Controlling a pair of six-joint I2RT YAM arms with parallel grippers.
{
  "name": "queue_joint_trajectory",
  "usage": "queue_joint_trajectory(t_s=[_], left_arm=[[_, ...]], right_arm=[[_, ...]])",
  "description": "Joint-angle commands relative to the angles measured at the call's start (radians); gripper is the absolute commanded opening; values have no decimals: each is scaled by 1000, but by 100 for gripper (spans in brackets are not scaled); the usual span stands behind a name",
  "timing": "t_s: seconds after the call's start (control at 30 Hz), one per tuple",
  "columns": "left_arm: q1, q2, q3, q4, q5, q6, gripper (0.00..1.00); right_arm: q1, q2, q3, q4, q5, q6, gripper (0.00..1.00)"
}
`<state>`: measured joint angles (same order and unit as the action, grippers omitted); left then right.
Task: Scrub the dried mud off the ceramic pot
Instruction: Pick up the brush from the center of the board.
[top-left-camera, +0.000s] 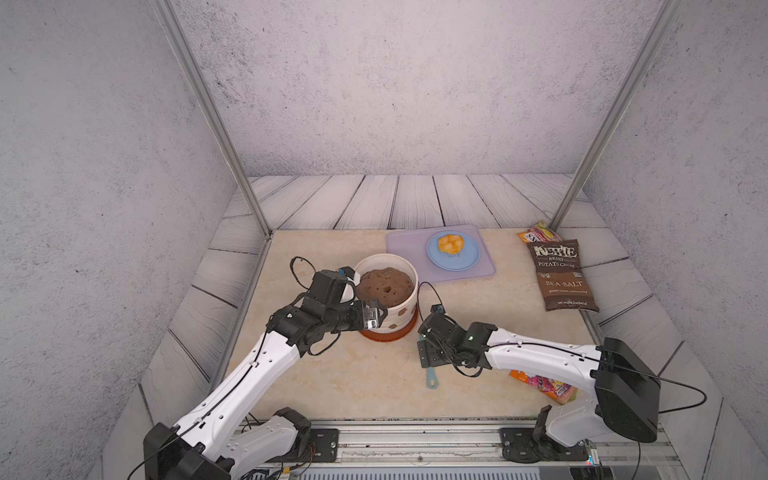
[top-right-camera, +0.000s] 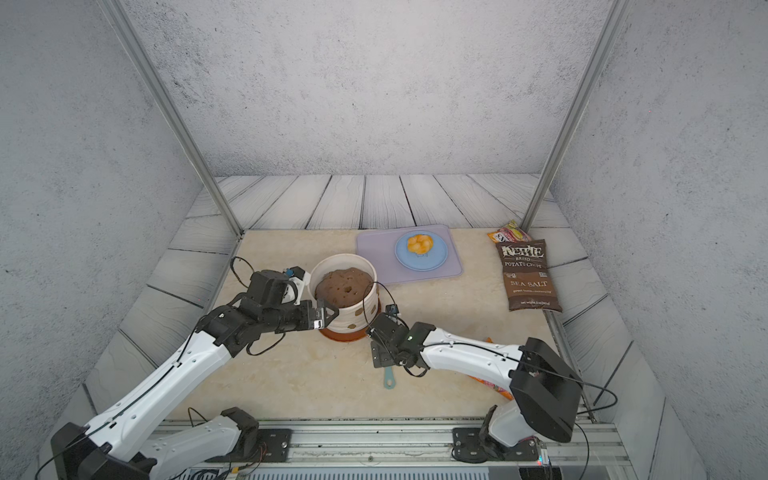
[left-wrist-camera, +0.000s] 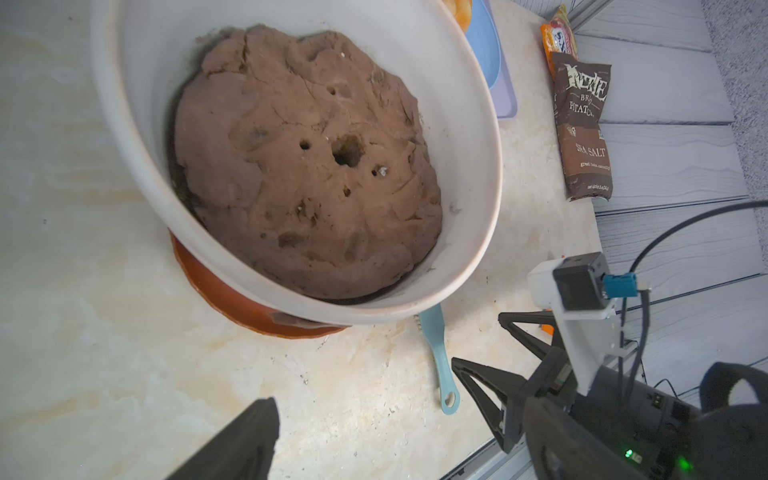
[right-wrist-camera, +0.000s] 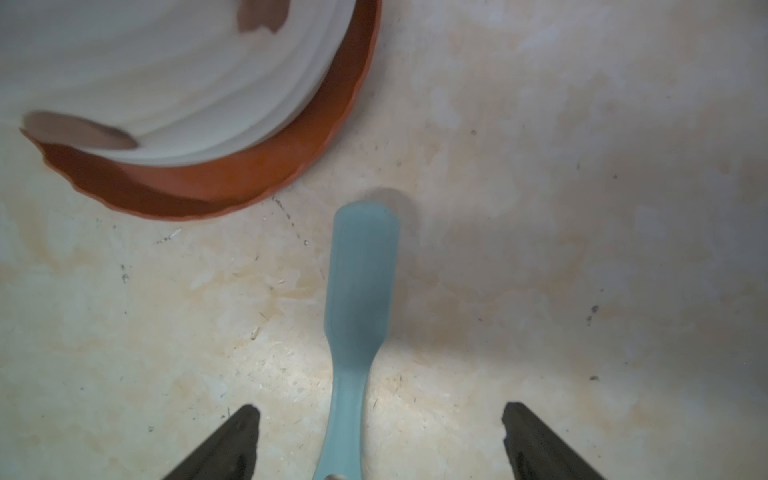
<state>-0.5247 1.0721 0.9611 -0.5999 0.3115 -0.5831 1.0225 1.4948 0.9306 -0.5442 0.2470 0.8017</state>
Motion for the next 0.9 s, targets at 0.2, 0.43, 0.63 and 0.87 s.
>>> queue_joint_trajectory(t_s=[0.2, 0.43, 0.63, 0.87], left_arm=[[-30, -7, -49, -10, 20, -4, 98], [-35, -10, -57, -38, 10, 17, 98], [-37, 13, -59, -36, 12, 25, 98], [-40, 31, -58, -33, 10, 33, 98]], right_arm=[[45, 132, 7, 58, -14, 82, 73], [45, 187, -18, 95, -9, 131, 58], [43, 203, -47, 147, -18, 160, 44], [31, 229, -38, 154, -28, 159, 36]])
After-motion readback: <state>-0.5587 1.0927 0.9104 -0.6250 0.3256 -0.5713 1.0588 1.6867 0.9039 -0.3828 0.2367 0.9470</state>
